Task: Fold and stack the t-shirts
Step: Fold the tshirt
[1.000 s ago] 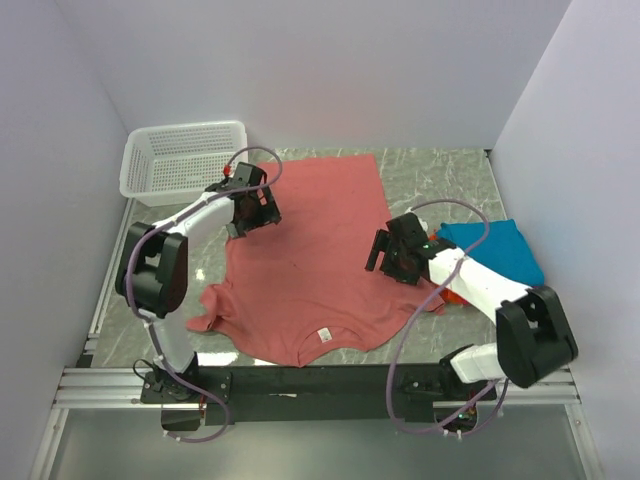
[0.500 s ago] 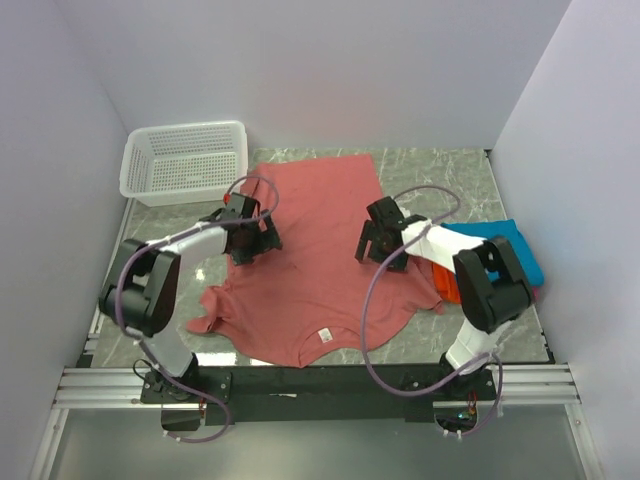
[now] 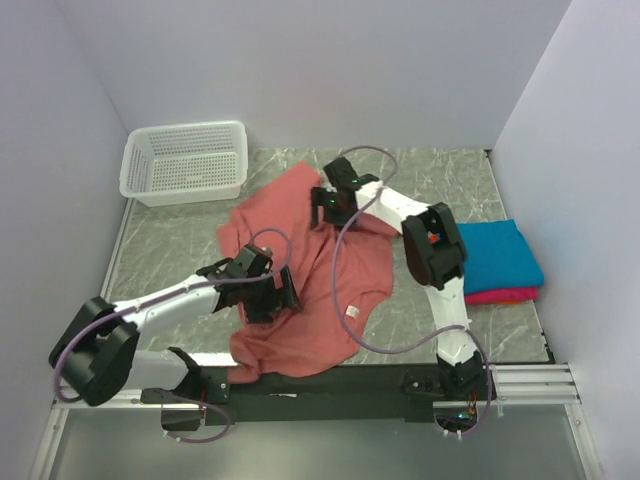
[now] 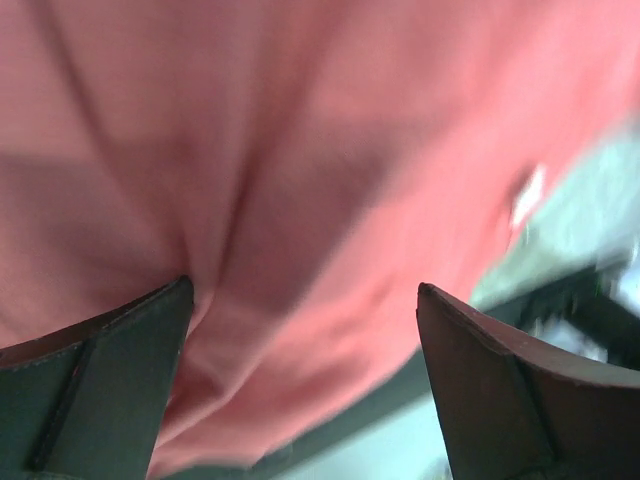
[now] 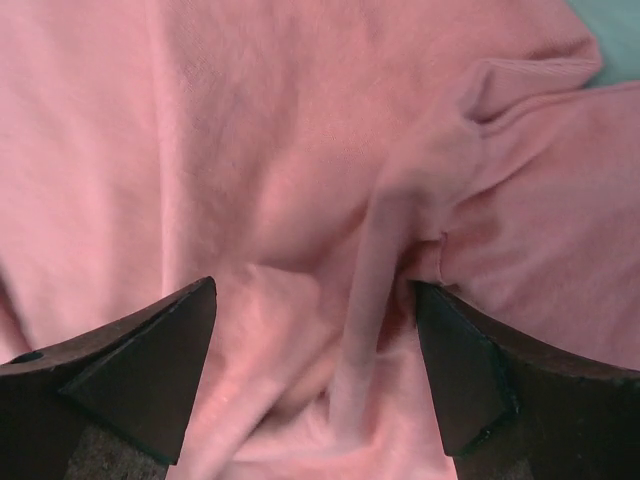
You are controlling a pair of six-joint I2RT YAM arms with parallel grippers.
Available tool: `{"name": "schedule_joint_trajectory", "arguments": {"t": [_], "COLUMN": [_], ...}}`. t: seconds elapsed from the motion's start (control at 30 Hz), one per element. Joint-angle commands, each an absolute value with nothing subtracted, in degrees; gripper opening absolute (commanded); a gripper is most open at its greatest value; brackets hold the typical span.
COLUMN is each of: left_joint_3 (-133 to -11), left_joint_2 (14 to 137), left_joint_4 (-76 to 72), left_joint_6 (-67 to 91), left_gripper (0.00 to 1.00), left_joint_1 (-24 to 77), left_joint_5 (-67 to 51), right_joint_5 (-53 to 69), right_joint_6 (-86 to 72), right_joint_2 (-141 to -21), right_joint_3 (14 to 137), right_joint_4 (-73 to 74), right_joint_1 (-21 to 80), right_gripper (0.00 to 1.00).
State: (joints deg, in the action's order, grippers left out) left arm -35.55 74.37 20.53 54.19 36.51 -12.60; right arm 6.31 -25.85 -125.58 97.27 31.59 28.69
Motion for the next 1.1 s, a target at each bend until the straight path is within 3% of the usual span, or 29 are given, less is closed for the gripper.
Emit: {"name": "schedule_joint_trajectory", "arguments": {"t": [0.0,0.13,0.27,0.53,0.73,1.07], "left_joint_3": [-34.9,-35.9,-43.8,-62.5,-73.5,-87.7], "left_joint_2": [69.1,67.4,67.2,73.3,89.3,110.2], "left_joint_4": [21.7,21.5,30.5,38.5,34.6,36.1], "left_joint_6": [56.8,56.0,52.6,49.2,45.3,40.6], "left_gripper": [0.99,0.99,0.99,1.0,0.99,0.99], "left_joint_1": [40.2,43.5,43.7,35.7,26.0,23.9], "left_joint_5": [-18.9,-18.7,-9.6,10.6,8.1,8.0], "right_joint_5": [15.6,16.9,14.0,5.9,5.1,4.2], "right_joint_6": [-20.7,-17.8,-16.2,-26.8,-35.3,-40.1], "right_joint_2": [-131.4,-134.2,-127.1,-103.5,-87.6,-88.8], "right_joint_3": [105.7,117.8,117.3,83.7,58.7,52.3], "right_joint_4": [33.3,36.6,37.4,29.1,23.4,21.7], "right_joint_1": [32.4,34.0,34.1,34.0,36.6,42.2], "right_gripper": [0.86,0.86,0.86,0.88,0.88,0.87]}}
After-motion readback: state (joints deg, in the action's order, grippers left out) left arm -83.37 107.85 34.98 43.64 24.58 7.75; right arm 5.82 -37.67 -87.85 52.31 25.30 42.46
